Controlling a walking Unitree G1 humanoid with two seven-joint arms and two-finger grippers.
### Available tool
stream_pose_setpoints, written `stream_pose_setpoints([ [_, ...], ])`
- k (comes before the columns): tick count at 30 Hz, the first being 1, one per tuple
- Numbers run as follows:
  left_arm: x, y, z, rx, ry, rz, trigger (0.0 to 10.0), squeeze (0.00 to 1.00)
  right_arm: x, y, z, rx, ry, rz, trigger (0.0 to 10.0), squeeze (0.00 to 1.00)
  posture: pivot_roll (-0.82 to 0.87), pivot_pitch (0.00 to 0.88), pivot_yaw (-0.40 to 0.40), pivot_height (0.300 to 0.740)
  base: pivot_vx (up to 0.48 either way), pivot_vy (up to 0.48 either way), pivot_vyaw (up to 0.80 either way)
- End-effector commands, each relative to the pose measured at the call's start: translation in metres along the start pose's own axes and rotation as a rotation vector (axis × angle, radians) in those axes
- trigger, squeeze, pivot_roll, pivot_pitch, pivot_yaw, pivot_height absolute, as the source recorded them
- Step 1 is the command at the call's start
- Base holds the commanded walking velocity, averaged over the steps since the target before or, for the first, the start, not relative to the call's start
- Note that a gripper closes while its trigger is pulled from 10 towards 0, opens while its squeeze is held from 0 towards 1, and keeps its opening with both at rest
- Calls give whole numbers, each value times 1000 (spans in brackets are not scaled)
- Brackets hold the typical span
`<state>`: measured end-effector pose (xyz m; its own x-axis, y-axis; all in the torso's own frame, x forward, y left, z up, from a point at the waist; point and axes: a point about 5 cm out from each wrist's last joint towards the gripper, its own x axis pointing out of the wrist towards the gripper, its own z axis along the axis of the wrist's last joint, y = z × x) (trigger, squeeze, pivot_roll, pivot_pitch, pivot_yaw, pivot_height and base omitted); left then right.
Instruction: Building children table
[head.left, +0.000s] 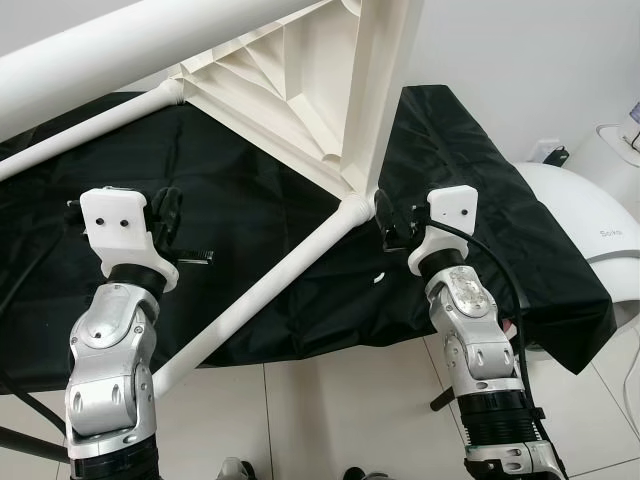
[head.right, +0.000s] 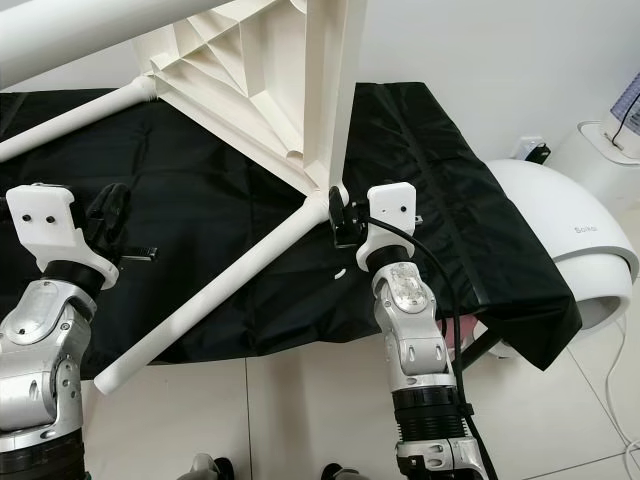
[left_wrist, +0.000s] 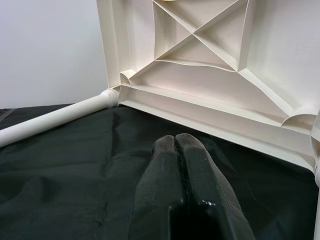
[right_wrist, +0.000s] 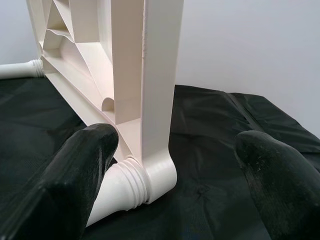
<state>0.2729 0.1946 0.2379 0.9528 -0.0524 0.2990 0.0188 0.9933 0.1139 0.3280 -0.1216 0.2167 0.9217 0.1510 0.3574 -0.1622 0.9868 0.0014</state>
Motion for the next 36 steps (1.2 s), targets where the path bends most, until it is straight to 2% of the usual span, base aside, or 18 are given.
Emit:
stream_pose_setpoints([
  [1, -1, 4, 4, 9, -13, 88, 10000, 0, -1, -1, 1, -1, -2, -1, 10000, 0, 29, 135, -34, 740, 0, 0, 0],
  [18, -1, 3, 5, 14, -5, 66, 10000, 0, -3, -3, 0, -1, 7, -11, 10000, 0, 31, 155, -28, 740, 0, 0, 0],
  [27, 6, -19, 8, 22, -7, -91, 10000, 0, 1, -10, 9, -26, -11, -14, 10000, 0, 11, 166, -20, 740, 0, 0, 0],
  [36, 6, -24, 7, 24, 1, -138, 10000, 0, -2, -12, 7, -28, -4, -33, 10000, 0, 13, 167, -16, 740, 0, 0, 0],
])
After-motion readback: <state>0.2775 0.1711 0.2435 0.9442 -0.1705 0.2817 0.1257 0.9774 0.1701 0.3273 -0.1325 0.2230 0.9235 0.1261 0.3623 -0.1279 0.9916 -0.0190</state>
